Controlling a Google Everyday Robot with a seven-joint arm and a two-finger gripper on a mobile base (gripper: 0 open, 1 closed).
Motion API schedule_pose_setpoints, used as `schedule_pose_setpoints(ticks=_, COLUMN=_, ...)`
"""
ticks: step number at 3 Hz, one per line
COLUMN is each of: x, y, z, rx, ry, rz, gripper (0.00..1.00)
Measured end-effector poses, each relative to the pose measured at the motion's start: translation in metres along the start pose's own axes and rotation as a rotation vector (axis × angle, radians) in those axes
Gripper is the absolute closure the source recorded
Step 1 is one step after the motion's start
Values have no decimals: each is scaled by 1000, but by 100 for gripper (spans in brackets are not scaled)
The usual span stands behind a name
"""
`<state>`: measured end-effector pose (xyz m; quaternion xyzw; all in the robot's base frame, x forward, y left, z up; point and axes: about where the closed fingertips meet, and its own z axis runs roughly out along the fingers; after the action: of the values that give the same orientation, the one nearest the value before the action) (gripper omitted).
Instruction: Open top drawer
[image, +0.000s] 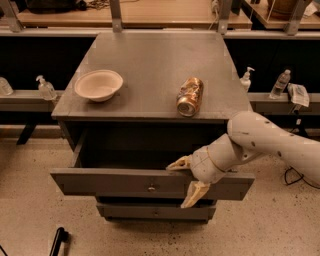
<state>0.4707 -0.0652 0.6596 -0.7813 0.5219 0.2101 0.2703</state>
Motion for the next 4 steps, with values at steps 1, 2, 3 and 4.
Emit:
schedule_pose_setpoints(ticks=1, x=12, y=-8, z=11, rx=0, ry=11, rz=27, gripper=32)
schedule_pose_setpoints(ticks=2, x=19, y=-6, z=20, rx=-19, ry=9, rz=52, gripper=32)
schedule_pose_setpoints(ticks=3, x=11, y=-1, z=13, rx=-27, ry=3, rz=46, gripper=31)
schedule_pose_setpoints(ticks=4, x=-8, y=25, z=5, rx=-60, ry=-22, rz=19, gripper=31)
